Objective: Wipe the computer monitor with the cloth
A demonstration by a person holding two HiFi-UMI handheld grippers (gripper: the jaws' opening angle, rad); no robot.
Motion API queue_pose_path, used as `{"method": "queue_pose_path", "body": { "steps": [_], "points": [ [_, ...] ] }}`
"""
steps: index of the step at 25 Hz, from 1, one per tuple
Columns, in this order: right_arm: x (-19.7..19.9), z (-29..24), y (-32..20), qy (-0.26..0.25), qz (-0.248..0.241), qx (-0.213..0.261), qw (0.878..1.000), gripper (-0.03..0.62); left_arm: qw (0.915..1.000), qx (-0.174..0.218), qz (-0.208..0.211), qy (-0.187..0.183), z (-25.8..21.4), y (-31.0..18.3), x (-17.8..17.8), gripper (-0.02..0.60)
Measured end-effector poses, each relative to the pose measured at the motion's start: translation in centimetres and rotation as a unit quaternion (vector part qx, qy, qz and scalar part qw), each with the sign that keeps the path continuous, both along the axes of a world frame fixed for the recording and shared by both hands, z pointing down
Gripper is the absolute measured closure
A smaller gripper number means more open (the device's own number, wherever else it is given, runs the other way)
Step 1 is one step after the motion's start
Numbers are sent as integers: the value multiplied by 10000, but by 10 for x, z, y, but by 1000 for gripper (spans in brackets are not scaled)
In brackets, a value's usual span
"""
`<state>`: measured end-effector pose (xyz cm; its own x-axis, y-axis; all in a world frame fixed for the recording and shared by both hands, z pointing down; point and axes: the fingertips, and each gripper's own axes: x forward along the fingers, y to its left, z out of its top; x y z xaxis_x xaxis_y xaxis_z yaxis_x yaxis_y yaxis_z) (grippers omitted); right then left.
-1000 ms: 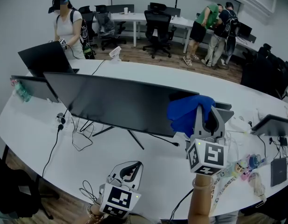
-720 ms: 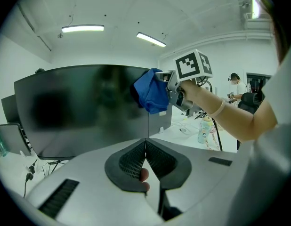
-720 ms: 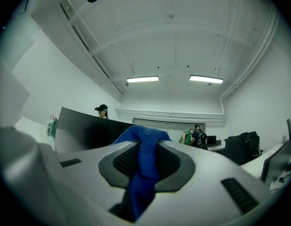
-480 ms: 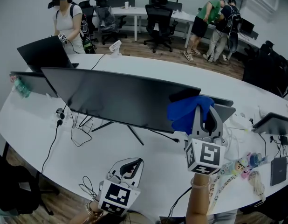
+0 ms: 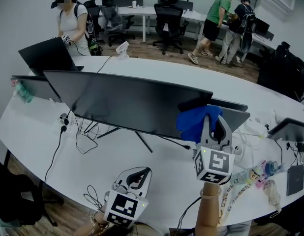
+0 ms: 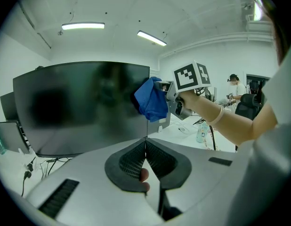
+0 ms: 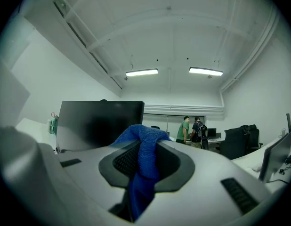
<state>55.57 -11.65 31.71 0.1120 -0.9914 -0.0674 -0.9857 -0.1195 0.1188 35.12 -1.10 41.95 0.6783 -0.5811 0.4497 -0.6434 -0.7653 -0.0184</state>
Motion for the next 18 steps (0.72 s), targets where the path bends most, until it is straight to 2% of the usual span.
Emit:
{"method": "queue_pose_path", "body": {
  "steps": [18],
  "points": [
    [2,36,-6,-97,-10,-276,9996,522,9999,-91,80,77,2,0,4,572]
  ]
}}
